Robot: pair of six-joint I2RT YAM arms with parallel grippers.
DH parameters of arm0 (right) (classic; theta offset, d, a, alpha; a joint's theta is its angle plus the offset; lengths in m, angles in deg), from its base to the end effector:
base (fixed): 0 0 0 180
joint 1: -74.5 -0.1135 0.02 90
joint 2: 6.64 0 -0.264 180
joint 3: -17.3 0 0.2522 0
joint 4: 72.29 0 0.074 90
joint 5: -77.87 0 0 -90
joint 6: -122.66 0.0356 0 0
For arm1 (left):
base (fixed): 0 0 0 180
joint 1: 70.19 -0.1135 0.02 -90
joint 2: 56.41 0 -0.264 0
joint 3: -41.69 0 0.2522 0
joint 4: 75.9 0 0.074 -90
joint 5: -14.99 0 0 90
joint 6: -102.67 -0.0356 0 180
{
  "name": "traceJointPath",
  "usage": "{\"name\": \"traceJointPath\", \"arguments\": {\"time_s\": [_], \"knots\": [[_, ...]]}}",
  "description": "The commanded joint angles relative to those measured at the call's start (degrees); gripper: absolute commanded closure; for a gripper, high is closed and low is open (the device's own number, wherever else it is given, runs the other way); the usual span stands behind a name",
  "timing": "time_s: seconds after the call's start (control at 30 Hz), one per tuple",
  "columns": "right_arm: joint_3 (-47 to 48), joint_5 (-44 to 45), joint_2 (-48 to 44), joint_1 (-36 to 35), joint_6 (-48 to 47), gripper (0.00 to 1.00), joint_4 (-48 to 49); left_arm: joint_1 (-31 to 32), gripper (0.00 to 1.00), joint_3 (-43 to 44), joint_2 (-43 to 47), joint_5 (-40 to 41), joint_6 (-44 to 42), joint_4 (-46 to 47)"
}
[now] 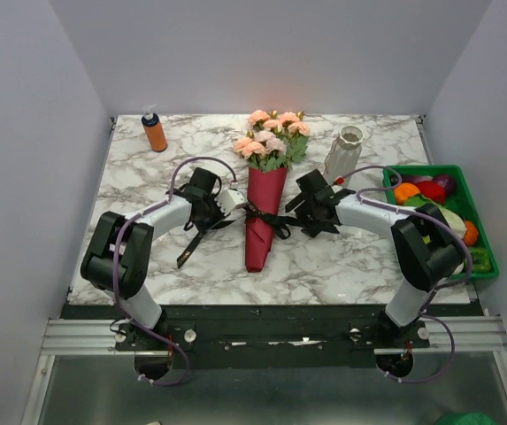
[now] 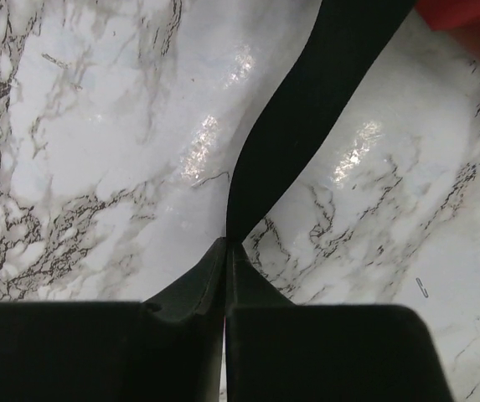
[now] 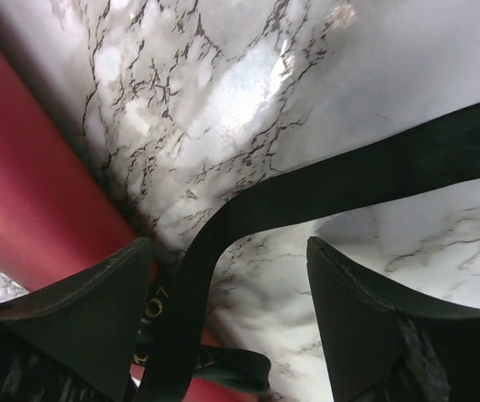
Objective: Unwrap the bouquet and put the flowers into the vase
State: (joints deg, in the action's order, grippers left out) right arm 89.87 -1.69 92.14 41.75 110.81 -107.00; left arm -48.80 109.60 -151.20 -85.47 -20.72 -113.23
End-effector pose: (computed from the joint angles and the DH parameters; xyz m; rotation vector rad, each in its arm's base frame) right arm 0.2891 0.1783 0.1678 1.0904 2.4425 0.4327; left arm 0.2904 -0.1207 0.1644 1.2781 2.3451 -0.1792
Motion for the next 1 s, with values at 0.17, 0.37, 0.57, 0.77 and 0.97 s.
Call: {"name": "traceJointPath", "arguments": {"time_s": [0.17, 0.37, 0.57, 0.77, 0.97], "knots": [[-1.5, -2.4, 2.5, -2.2, 8.2, 0.39, 5.5, 0.0, 0.94, 1.0, 8.9, -0.3, 1.5, -4.1], [-2.6, -4.5, 3.2, -2.6, 10.1, 0.75, 8.4, 0.0, 0.94, 2.3, 12.5, -0.3, 1.8, -5.9], [-4.6, -1.3, -0.8, -2.7, 10.0, 0.99, 7.9, -0.2, 0.98, 3.2, 14.3, 0.7, 2.7, -6.2], [-2.8, 9.8, -10.2, -2.6, 3.4, 0.99, 0.7, -4.7, 1.0, 9.1, 14.5, 0.6, 7.5, -7.6], [-5.4, 20.7, -21.9, -0.6, -2.7, 0.99, -5.2, -16.7, 1.0, 16.1, 15.9, 3.8, 11.1, -7.7]]}}
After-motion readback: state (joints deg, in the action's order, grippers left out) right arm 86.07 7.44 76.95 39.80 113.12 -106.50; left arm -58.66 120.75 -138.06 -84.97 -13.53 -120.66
